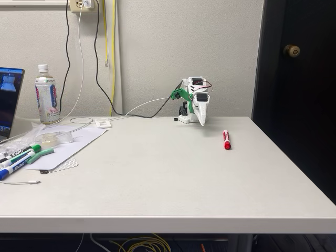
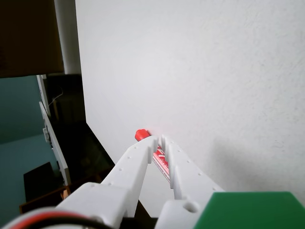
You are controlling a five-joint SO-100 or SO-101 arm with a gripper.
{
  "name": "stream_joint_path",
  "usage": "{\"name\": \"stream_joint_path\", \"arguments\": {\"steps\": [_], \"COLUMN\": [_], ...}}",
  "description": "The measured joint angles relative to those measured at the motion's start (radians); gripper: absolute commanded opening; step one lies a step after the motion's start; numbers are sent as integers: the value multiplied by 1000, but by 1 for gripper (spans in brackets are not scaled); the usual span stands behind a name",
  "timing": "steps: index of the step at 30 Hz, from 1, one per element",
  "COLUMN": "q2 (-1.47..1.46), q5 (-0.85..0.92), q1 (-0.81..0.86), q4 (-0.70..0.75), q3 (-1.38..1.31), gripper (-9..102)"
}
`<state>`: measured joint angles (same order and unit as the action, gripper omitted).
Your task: Pick up the red marker.
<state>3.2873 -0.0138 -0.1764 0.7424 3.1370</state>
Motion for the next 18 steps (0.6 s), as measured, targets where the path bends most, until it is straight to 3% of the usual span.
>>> {"name": "stream_joint_path", "arguments": {"steps": [18], "q2": [0], "q5": [-3], "q1": [-11], "q4": [-25], "q3": [0], "gripper": [0]}}
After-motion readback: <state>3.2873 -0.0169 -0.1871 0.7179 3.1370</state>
